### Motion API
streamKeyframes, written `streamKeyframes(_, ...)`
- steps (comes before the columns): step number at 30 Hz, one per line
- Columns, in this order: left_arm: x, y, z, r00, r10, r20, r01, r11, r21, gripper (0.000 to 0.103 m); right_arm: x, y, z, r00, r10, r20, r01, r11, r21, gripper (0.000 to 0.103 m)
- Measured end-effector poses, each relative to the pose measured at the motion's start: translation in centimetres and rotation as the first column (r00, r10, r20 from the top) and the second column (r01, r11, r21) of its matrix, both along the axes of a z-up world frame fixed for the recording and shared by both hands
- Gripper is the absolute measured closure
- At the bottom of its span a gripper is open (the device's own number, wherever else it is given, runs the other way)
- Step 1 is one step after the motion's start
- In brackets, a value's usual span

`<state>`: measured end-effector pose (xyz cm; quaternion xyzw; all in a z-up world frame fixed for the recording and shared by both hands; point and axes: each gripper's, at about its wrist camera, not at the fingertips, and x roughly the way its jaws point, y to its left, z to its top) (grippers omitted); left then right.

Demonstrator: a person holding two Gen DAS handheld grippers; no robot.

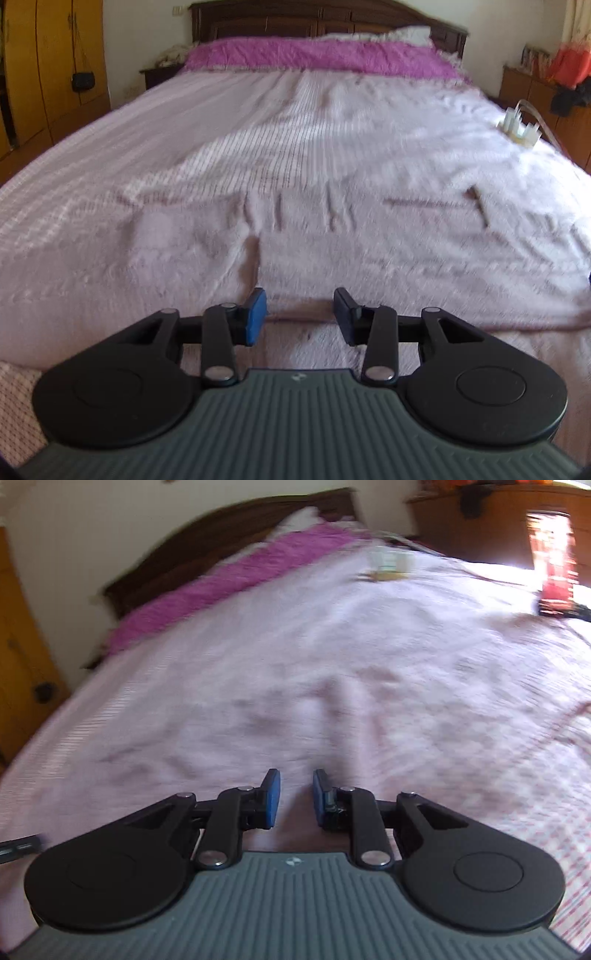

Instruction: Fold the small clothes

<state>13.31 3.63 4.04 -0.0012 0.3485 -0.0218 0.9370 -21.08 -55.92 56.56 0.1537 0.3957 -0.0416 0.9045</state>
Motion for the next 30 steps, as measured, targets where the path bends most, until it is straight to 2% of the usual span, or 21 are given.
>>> streamKeyframes(4, -0.2, -0.1, -0.2, 1.0, -0.004, -0.001, 0.004, 1.0, 0.027, 0.06, -0.2, -1.3, -0.3, 1.0, -0.018, 0.015, 0.018, 1.0, 0.016, 0.078)
streamKeyframes(11, -0.3, -0.1, 0.4, 1.0, -0.001, -0.001, 0.001, 1.0, 0.005, 0.06, 2.8, -0.2, 1.1, 0.998, 0.017, 0.059, -0.018, 1.0, 0.012, 0.073)
streamKeyframes(15, -0.4, -0.3, 0.1, 1.0, -0.001, -0.005, 0.001, 1.0, 0.015, 0.06, 4.7, 0.1, -1.1, 1.0, 0.014, 0.004, -0.014, 0.999, -0.05, 0.069)
streamKeyframes(17, -0.4, -0.3, 0.1, 1.0, -0.001, -0.005, 0.001, 1.0, 0.016, 0.06, 4.8, -0.3, -2.3, 1.0, 0.012, 0.014, -0.011, 0.999, -0.034, 0.069)
streamKeyframes(20, -0.5, 0.0, 0.3, 1.0, 0.006, -0.009, -0.006, 1.0, 0.004, 0.06, 4.8, -0.5, -2.1, 1.0, 0.009, 0.022, -0.009, 1.0, -0.013, 0.066)
streamKeyframes(25, -1.3, 0.9, 1.2, 1.0, 0.027, -0.009, -0.028, 0.999, -0.032, 0.06, 3.7, -1.0, -0.7, 0.998, 0.019, 0.051, -0.023, 0.998, 0.063, 0.038)
streamKeyframes(27, -1.9, 1.4, 1.7, 0.999, 0.035, 0.001, -0.035, 0.999, -0.035, 0.06, 2.9, -0.9, 0.3, 0.997, 0.021, 0.068, -0.025, 0.997, 0.068, 0.032)
streamKeyframes(30, -2.8, 2.2, 2.6, 0.998, 0.052, 0.021, -0.051, 0.998, -0.029, 0.06, 1.5, -0.6, 1.5, 0.995, 0.036, 0.089, -0.044, 0.995, 0.095, 0.028)
